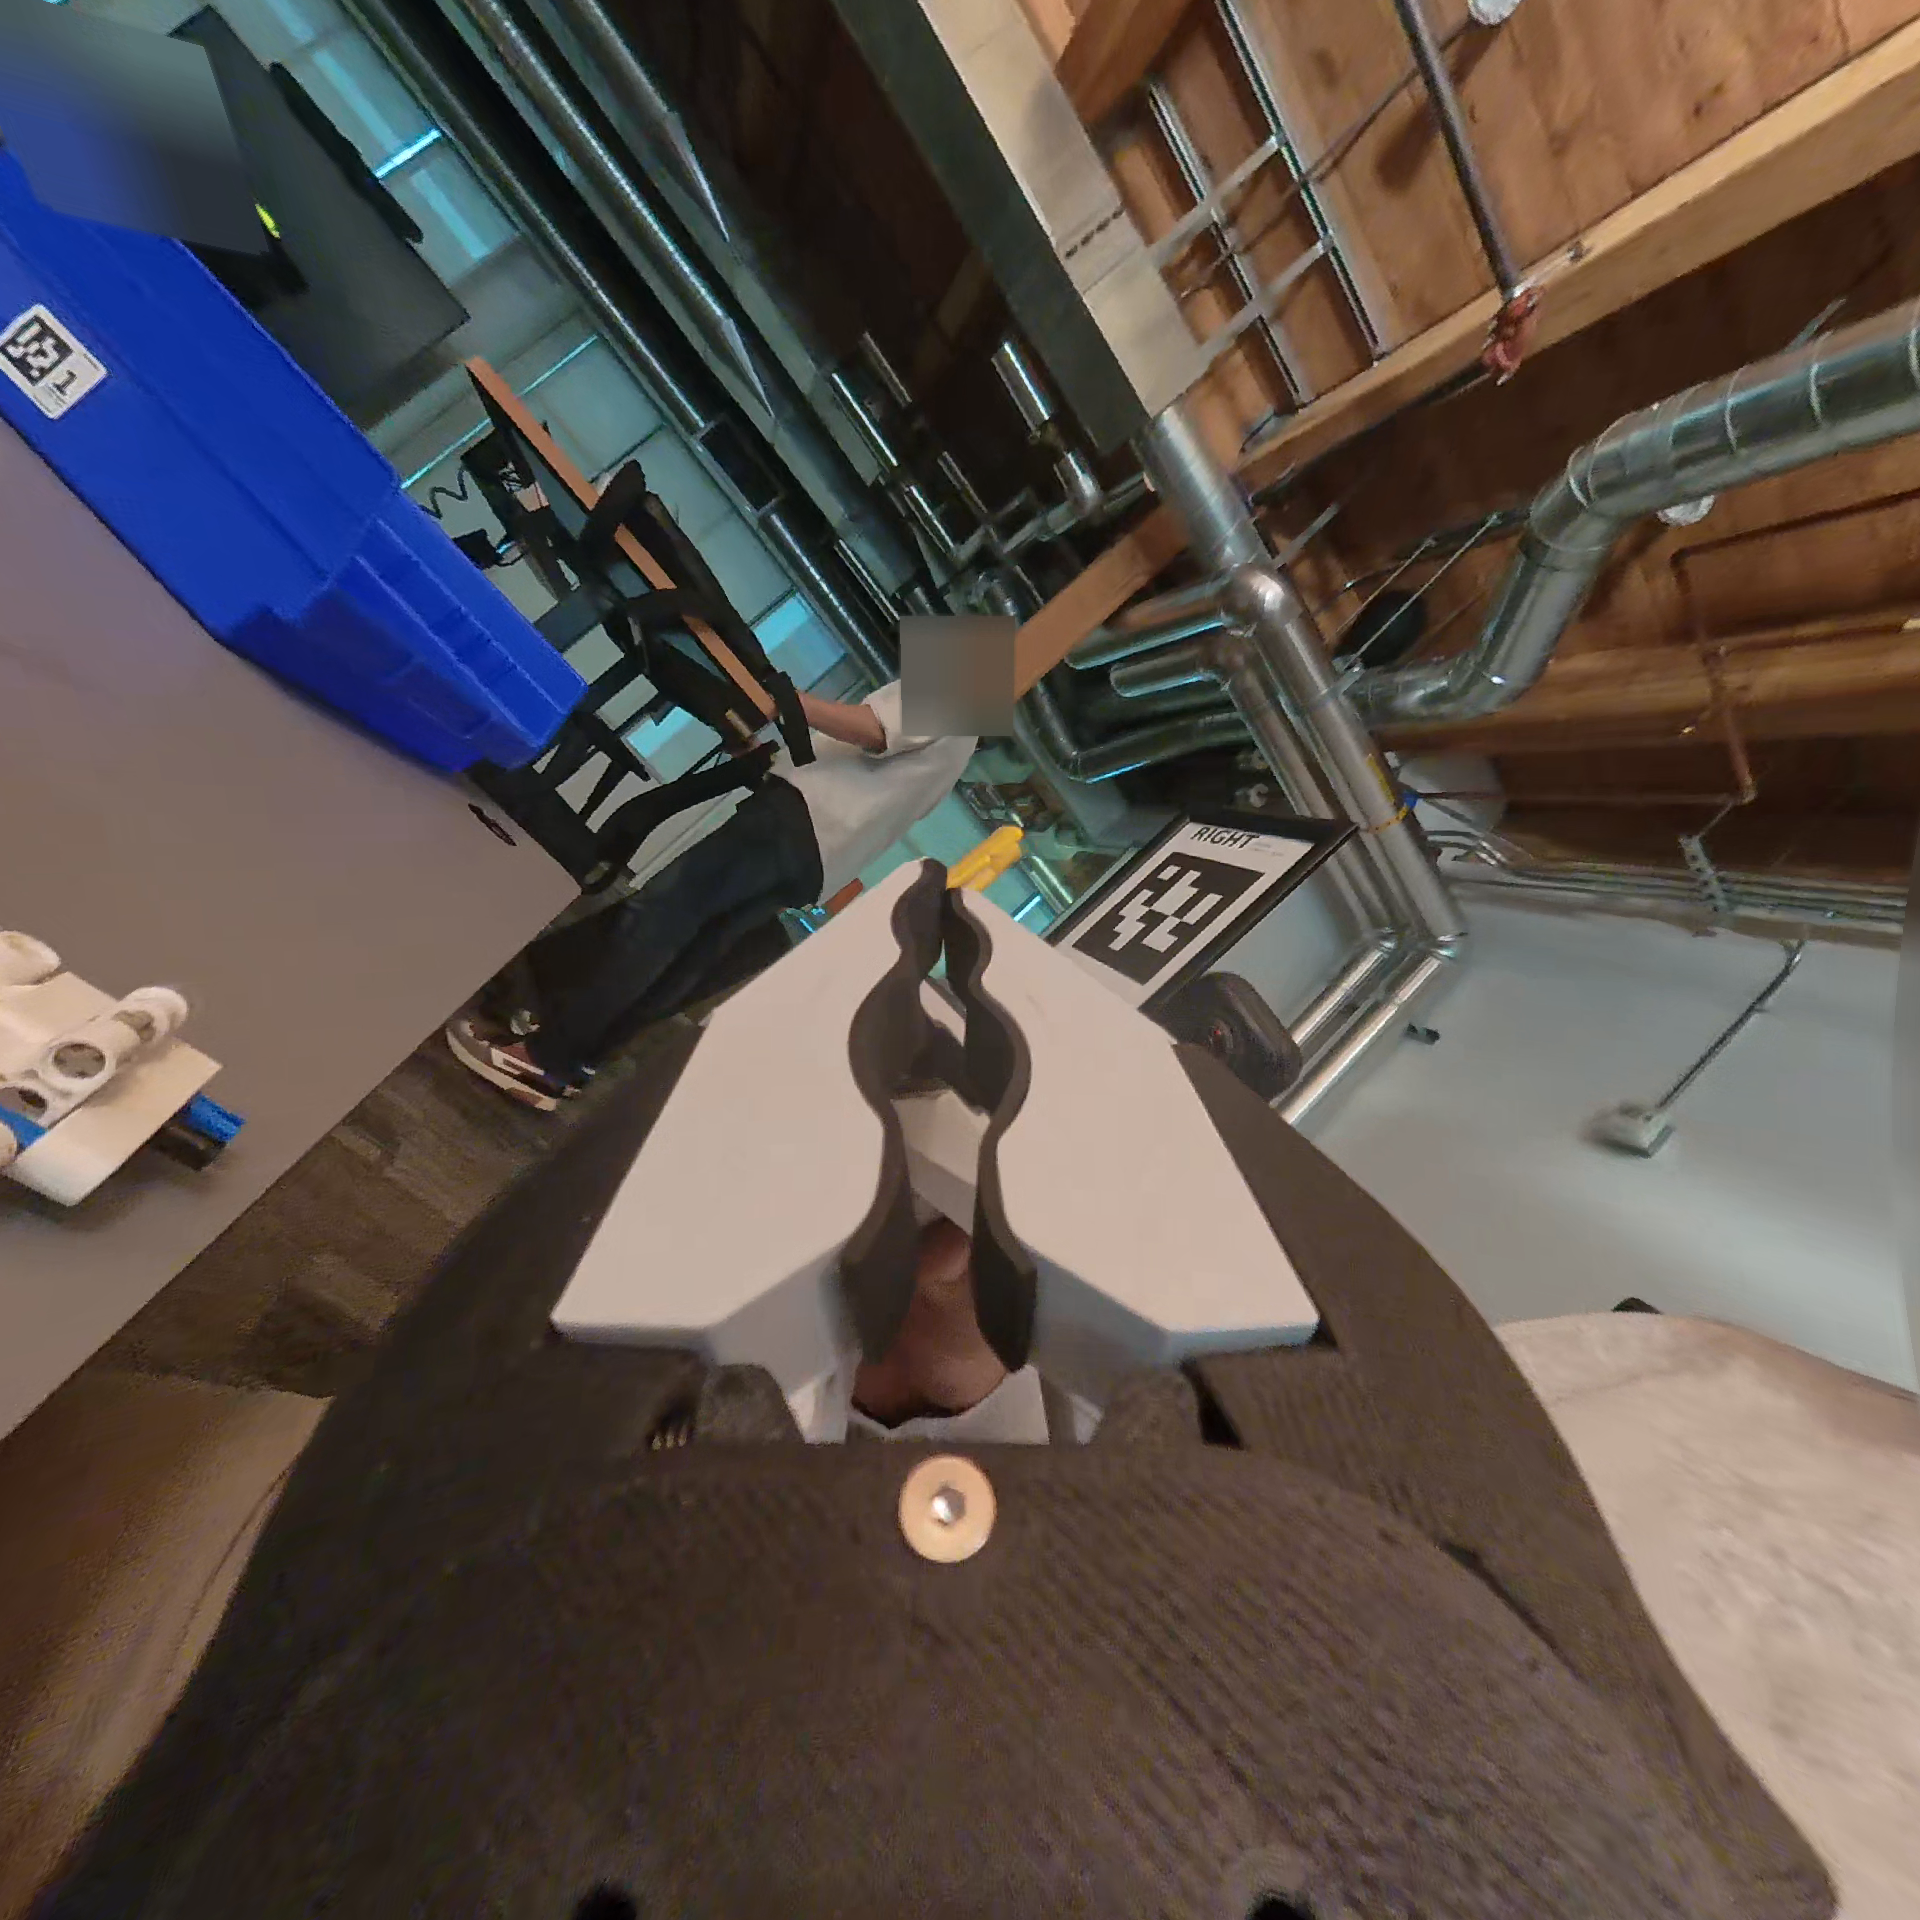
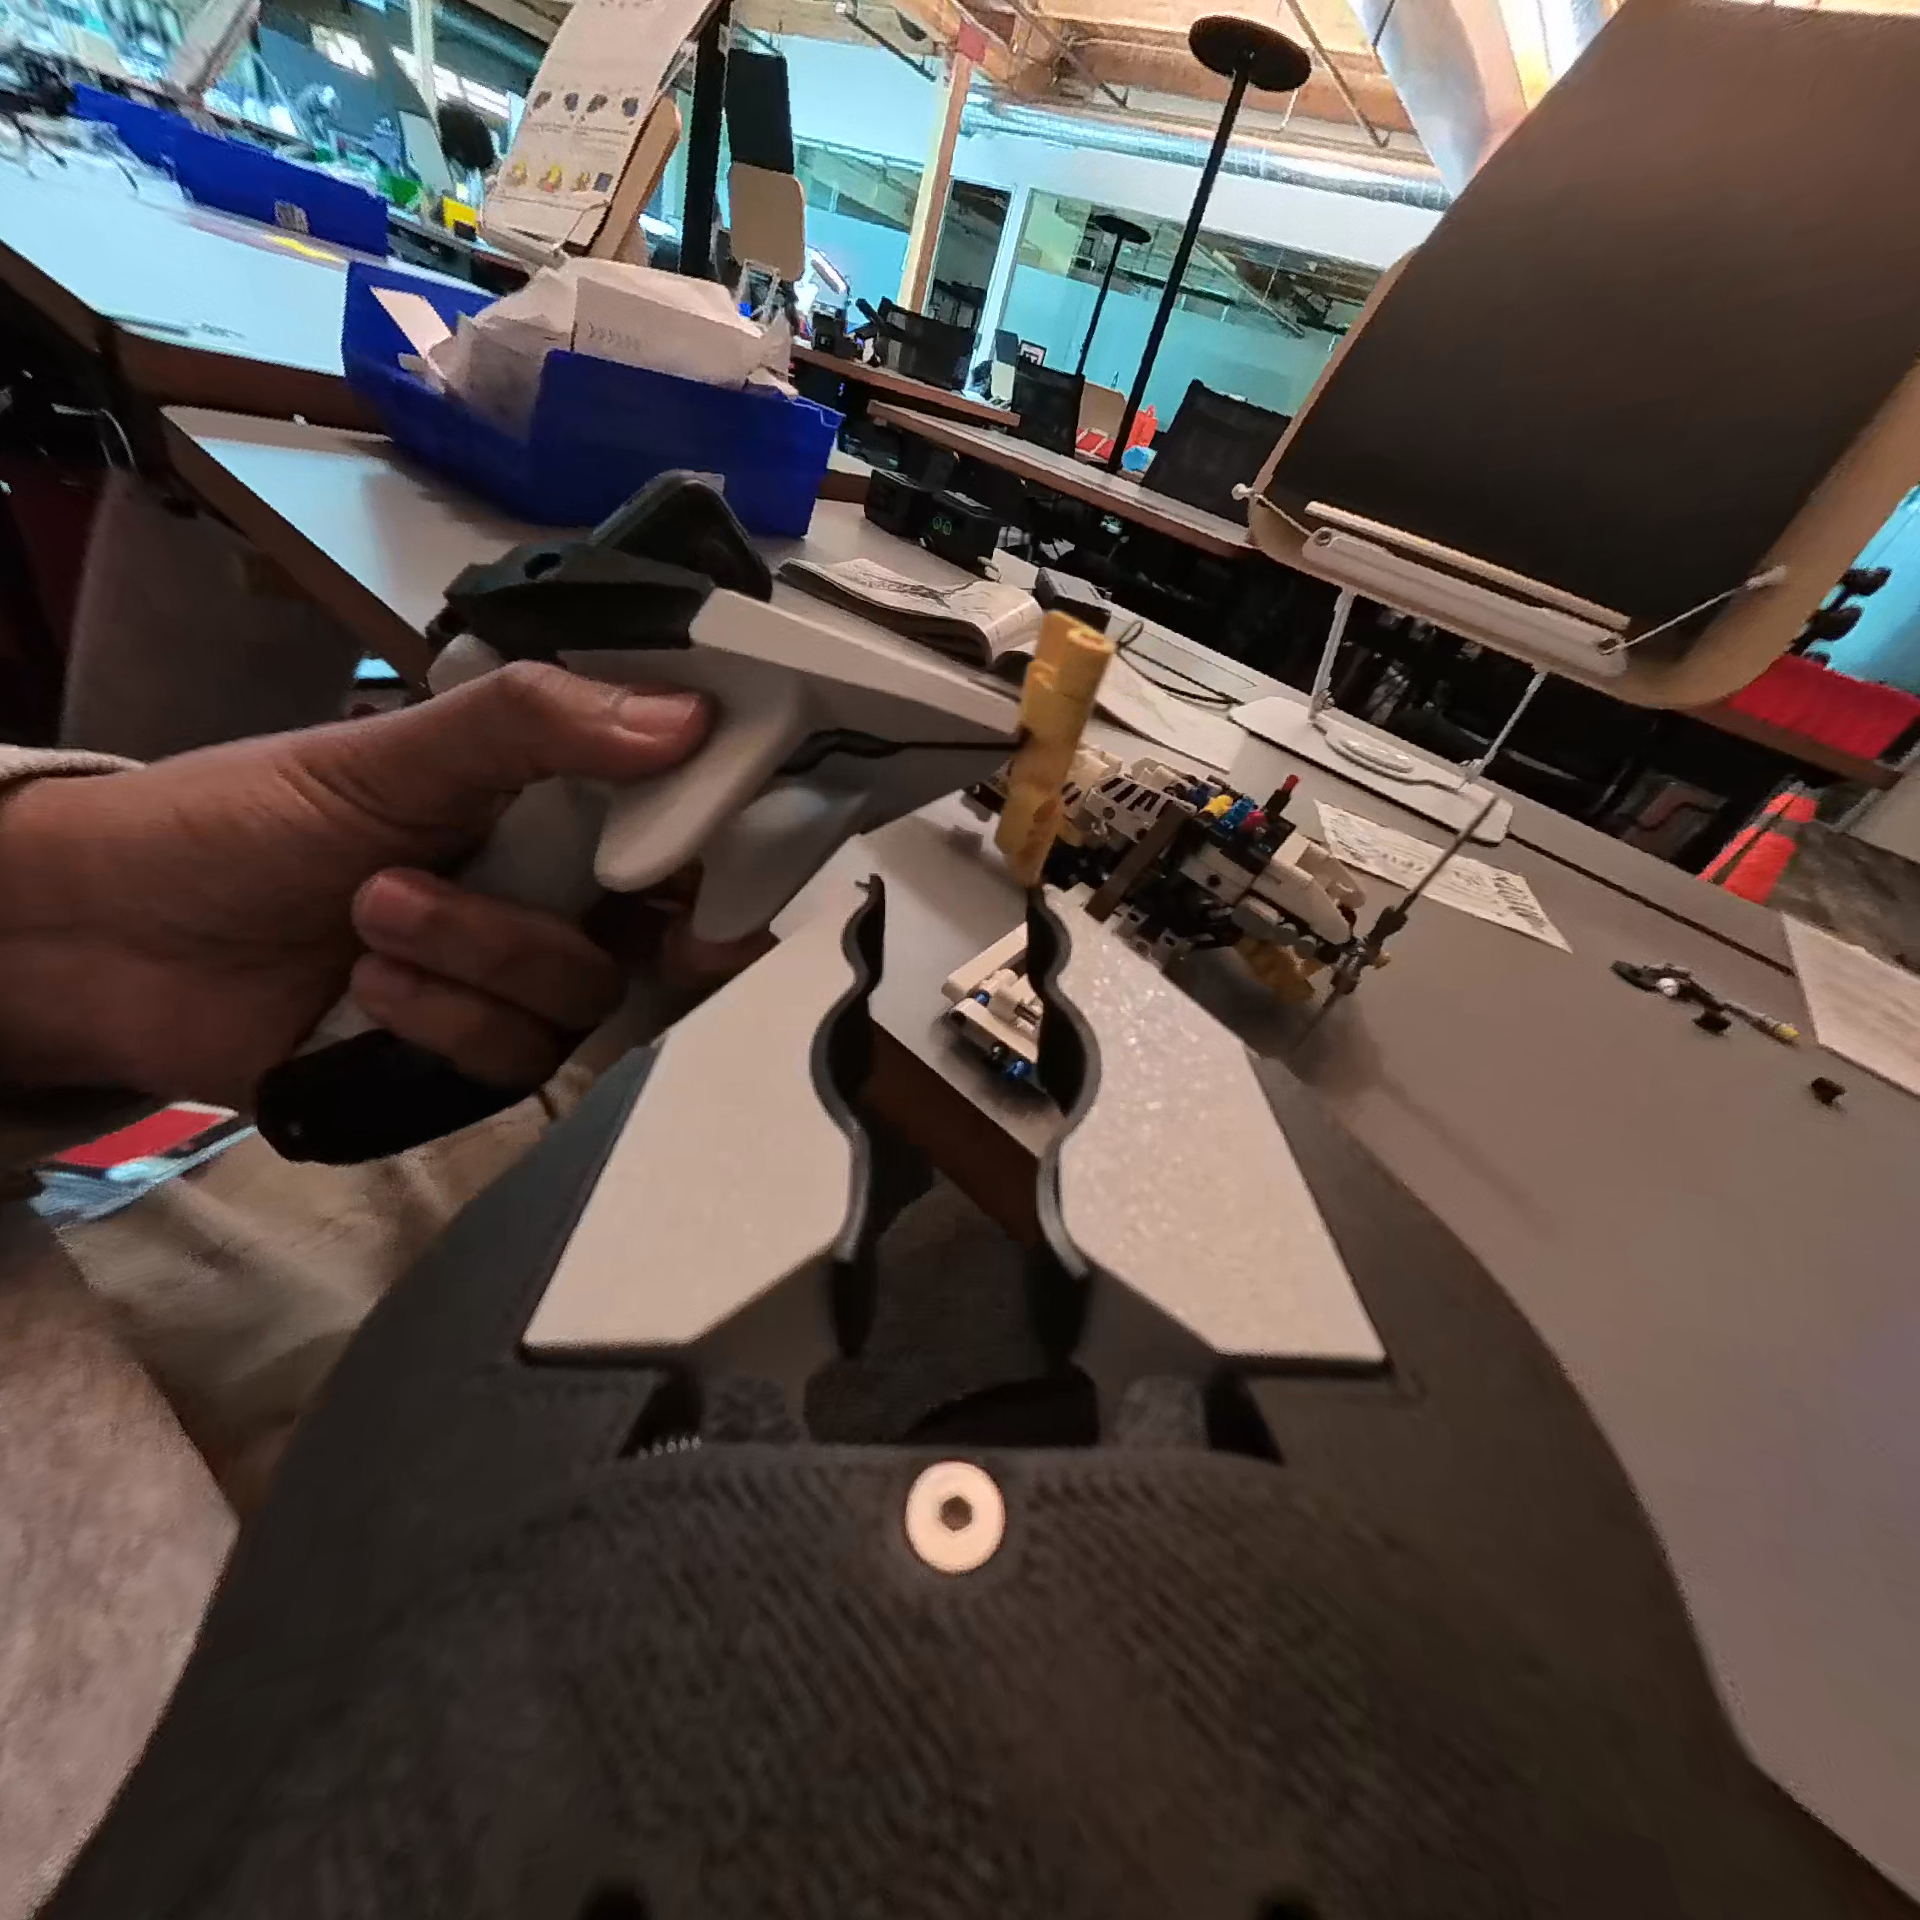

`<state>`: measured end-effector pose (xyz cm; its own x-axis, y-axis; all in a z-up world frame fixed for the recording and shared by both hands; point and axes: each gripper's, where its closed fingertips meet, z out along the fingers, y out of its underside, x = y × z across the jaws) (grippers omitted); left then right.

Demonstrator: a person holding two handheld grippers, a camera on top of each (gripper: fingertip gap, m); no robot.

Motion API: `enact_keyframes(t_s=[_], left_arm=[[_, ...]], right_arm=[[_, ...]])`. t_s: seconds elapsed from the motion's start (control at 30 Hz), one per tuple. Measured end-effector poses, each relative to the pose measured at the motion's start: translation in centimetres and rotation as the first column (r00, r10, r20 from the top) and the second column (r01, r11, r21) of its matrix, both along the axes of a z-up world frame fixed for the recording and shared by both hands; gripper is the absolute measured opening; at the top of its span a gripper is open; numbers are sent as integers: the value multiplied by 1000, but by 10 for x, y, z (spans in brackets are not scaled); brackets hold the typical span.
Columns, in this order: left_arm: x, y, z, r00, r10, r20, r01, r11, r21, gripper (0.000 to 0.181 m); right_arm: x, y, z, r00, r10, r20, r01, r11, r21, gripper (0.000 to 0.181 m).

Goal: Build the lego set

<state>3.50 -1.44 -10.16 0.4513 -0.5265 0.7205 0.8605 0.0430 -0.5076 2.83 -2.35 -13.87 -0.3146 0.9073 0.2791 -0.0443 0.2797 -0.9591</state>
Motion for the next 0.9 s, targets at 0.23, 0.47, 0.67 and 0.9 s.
enact_keyframes(t_s=[0.23,0.47,0.67,0.9], left_arm=[[-1,-3,2,999,28,23,-29,999,29,0],[15,2,5,1000,-20,-4,20,999,37,0],[16,8,-3,998,-65,27,65,998,12,0],[17,7,-13,993,-12,-120,3,997,-76,0]], right_arm=[[8,6,15,1000,28,-4,-29,985,-169,27],[9,1,22,995,102,-5,-99,956,-275,9],[16,9,25,987,159,-13,-153,923,-352,4],[17,8,19,958,286,14,-242,835,-493,4]])
